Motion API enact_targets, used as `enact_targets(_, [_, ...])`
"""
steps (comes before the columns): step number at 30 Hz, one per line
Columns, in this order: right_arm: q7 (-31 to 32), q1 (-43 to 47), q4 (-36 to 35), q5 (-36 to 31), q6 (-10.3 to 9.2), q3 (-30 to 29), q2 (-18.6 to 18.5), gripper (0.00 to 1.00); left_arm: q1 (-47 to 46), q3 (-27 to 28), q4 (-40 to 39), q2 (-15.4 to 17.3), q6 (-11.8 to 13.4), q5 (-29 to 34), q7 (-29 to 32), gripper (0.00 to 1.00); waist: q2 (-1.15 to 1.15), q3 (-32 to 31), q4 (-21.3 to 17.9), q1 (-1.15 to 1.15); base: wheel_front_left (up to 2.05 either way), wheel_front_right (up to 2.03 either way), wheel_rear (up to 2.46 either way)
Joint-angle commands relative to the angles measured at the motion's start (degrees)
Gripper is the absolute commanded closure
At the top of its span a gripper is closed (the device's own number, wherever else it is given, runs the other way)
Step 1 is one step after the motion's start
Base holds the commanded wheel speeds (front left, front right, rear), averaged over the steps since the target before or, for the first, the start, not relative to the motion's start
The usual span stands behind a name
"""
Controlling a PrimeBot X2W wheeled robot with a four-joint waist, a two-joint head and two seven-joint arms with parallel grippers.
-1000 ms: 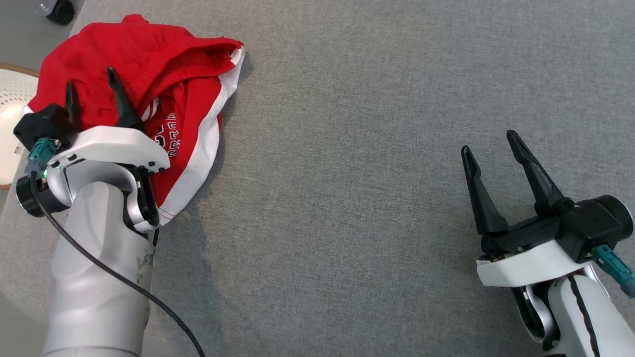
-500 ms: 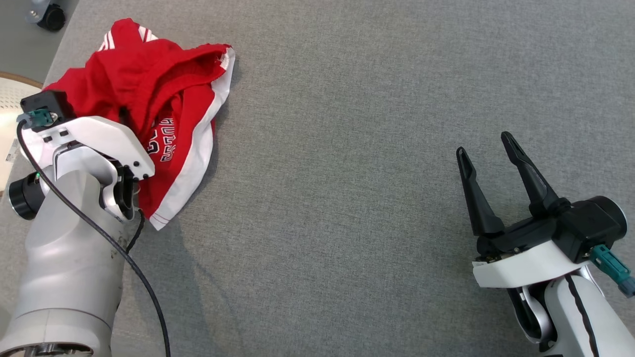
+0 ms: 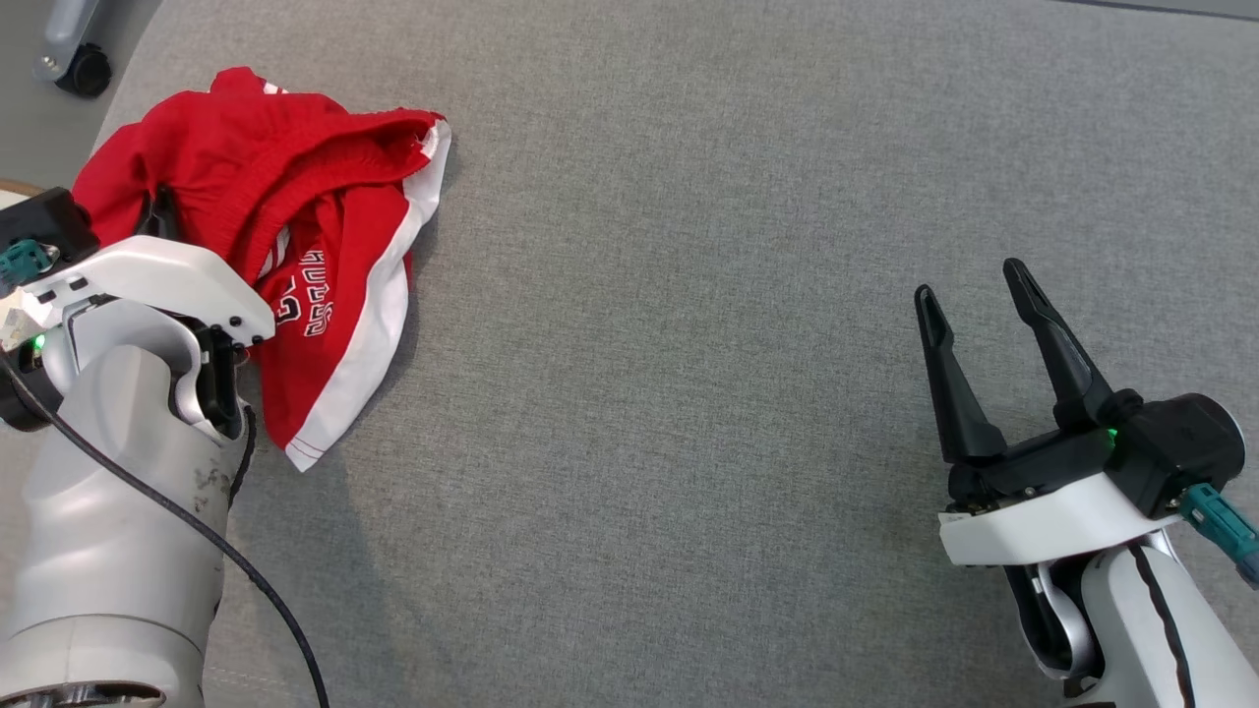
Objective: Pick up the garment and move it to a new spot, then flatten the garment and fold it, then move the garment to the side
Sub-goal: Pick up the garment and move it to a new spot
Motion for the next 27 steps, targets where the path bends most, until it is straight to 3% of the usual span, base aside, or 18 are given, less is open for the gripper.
enact_targets(1, [-0.3,0.6,0.1,0.7,0.27,-0.6,0.4,0.0,0.2,0.3,-0.8,0.8,-0.3,-0.2,-1.7,1.0,0.0,-0.9,-0.2,0.0,0.0,0.0,0.0])
enact_targets(6, [-0.3,1.7,0.3,1.7,0.26,-1.5,1.4,0.0,1.9,1.6,-5.9,1.2,-0.2,0.0,-4.6,1.0,0.0,-2.9,-0.5,0.0,0.0,0.0,0.0])
enact_targets(9, [-0.3,1.8,0.3,1.9,0.26,-1.7,2.0,0.0,3.4,3.3,-13.2,1.3,-0.2,1.0,-4.7,1.0,0.0,-3.9,-1.0,0.0,0.0,0.0,0.0])
enact_targets(16, [-0.3,2.8,0.6,2.3,0.26,-2.0,3.1,0.0,8.5,7.9,-26.8,-1.4,-2.9,0.5,-4.7,1.0,0.0,-6.9,-2.9,0.0,0.0,0.0,0.0])
enact_targets(27, [-0.3,4.7,0.5,3.1,0.2,-2.8,5.0,0.0,10.2,5.2,-38.6,-2.9,-5.1,2.5,-4.4,1.0,0.0,-10.2,-8.0,0.0,0.0,0.0,0.0])
